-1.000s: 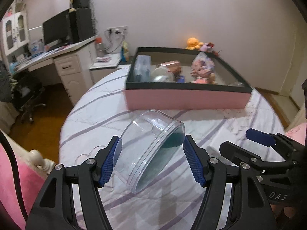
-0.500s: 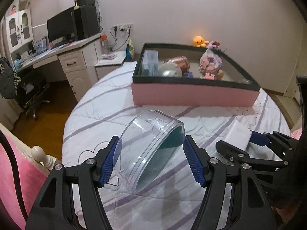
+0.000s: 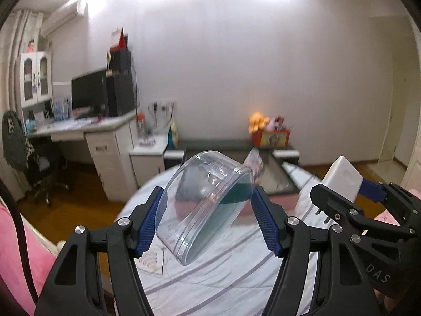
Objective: Organize rigid objects
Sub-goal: 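Carry the container and charger over the pink box and release both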
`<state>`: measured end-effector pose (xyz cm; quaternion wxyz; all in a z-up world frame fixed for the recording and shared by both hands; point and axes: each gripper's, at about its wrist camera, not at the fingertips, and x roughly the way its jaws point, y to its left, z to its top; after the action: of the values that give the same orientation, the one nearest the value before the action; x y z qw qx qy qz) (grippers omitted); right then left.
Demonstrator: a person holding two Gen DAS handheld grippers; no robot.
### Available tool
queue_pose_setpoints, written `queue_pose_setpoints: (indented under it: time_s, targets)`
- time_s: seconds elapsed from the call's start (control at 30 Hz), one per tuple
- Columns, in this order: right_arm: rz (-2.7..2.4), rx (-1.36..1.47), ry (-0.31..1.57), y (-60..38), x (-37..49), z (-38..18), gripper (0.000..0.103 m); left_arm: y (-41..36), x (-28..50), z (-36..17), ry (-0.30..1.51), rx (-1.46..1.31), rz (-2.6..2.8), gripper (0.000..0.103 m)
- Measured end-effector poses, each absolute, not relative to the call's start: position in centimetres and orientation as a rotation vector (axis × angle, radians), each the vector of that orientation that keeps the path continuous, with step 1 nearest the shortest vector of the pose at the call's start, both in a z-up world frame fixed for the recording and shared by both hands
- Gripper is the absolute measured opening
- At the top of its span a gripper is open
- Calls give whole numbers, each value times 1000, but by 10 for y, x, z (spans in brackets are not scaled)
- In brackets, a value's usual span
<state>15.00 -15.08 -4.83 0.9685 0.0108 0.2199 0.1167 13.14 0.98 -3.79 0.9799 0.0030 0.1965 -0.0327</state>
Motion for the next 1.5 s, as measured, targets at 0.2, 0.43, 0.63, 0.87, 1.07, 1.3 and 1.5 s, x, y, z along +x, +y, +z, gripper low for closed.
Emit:
queue_pose_setpoints:
  time_s: [0.2,0.43,0.63,0.87,1.07,1.3,1.5]
  targets:
    - [208,4,319,-155,111,-7,65,4,93,2,269,29,-60,68]
    - [188,-15,222,-154,77,24,65,-2,63,24,184,38,-51,68]
    - [185,-14,194,-154,70,32,65,-7,60,29,151,50,-43,68]
    - [187,-16,194,-152,81,32,65,-9,82,24,156,55,-34,68]
    - [189,-17,230,-148,111,24,65,-8,123,13,193,73,-24,68]
    - [188,-18,289,-149,178,7,65,-12,205,-2,275,85,-56,68]
    - [186,-20,387,-150,257,-21,65,-14,302,-39,427,75,-100,68]
